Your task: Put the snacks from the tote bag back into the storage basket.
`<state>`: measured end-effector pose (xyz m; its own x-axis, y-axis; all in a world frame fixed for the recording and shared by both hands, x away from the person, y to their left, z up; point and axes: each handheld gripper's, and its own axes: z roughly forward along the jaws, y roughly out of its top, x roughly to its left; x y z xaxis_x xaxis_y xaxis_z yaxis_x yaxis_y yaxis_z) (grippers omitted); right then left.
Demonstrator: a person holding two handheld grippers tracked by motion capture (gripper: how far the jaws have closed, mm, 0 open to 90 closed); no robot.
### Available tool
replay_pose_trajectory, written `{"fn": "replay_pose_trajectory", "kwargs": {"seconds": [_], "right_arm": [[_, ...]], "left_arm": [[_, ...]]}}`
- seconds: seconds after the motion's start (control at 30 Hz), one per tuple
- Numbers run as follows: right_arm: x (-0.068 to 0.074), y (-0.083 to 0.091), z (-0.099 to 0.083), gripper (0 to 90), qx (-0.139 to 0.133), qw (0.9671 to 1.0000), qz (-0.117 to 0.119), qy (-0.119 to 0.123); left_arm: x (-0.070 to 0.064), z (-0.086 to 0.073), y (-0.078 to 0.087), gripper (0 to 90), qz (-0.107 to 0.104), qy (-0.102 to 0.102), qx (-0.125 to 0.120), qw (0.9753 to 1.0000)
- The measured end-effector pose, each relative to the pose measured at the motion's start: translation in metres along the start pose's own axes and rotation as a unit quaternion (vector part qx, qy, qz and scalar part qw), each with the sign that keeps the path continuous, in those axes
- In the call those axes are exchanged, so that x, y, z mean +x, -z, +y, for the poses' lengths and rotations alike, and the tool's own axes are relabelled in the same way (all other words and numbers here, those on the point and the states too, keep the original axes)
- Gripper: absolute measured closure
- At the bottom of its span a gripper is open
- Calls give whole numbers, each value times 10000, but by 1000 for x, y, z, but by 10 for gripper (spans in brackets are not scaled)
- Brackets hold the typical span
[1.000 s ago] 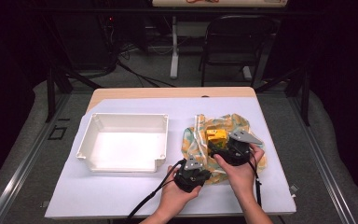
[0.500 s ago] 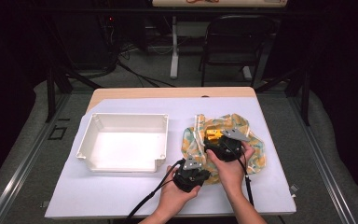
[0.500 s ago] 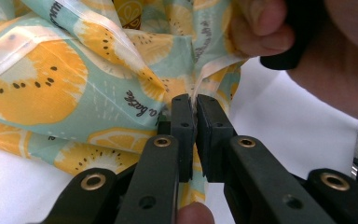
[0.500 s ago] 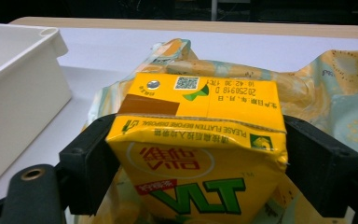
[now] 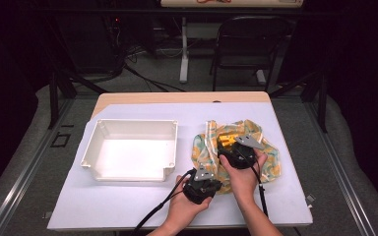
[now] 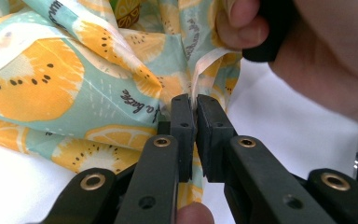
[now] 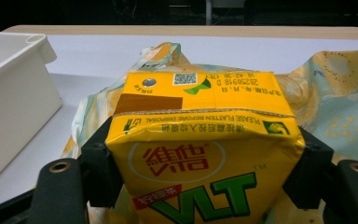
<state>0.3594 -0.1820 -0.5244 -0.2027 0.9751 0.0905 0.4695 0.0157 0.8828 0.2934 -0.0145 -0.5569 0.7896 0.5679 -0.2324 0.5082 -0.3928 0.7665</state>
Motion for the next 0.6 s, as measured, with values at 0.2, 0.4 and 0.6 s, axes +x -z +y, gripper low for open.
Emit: {"fn": "replay_pose_trajectory", "kwargs": {"seconds": [0.2, 0.4, 0.6], "right_arm": [[-5, 4, 0, 288, 27, 9993, 278, 233], [-10, 16, 7, 290, 2, 9984, 546, 153], [-8, 29, 20, 291, -92, 9972, 678, 314]], "left_arm": [[-1, 0, -5, 850, -79, 93, 3, 9999], [3, 3, -3, 824, -25, 240, -42, 9997], [6, 6, 9, 661, 50, 228, -124, 9997]]}}
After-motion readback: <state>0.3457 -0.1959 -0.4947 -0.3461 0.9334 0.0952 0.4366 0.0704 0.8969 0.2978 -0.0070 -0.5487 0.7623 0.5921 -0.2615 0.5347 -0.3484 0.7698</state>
